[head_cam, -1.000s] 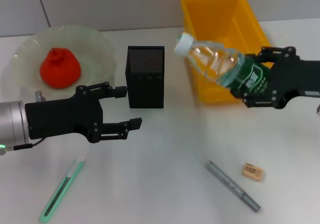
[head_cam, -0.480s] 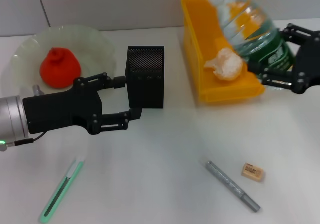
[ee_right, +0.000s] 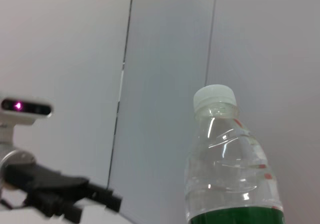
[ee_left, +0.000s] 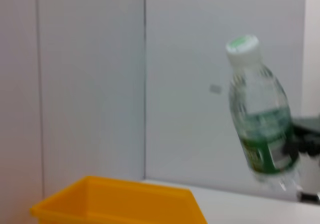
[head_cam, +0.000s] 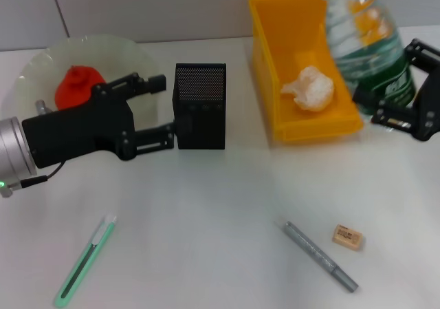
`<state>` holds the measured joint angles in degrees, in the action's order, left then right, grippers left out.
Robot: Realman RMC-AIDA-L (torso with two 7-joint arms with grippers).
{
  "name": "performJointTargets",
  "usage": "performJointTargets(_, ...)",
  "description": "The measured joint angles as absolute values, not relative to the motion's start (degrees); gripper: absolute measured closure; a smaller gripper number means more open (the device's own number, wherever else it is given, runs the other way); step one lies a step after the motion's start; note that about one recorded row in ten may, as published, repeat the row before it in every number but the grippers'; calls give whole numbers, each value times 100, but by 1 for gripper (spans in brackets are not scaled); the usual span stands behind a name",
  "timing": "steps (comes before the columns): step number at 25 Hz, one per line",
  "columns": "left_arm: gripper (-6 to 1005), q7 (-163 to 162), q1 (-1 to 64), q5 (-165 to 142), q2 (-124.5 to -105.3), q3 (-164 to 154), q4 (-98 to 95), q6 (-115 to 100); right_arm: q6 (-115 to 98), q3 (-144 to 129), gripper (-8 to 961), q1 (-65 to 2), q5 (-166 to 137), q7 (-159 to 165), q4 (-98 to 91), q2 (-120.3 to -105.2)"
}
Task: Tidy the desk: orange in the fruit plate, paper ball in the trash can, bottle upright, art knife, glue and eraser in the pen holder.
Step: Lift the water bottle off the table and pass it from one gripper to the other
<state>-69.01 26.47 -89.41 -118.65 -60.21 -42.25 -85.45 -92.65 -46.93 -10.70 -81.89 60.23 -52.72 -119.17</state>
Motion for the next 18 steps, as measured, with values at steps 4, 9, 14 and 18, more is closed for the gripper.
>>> performJointTargets(4, 179, -6762, 2647, -8551, -11865, -6021, -4019, -8480, -9273, -4709, 191, -1214, -8381, 5759, -4960, -11918)
performJointTargets(9, 179, -6642, 2670, -8188, -11865, -6021, -3731, -8418, -9272, -4709, 191, -1413, -8495, 5549, -4652, -11925)
performJointTargets(14, 179, -6588, 2663, -7760, -11870, -6065, -3501, -8426, -9252, -4716, 191, -1588, -8525, 5388, -4444, -11940)
performJointTargets(18, 179, -6578, 2649, -7661, -11886, -6092, -3486, -8451, -9221, -4715, 191, -1719, -8526, 5266, -4255, -11939)
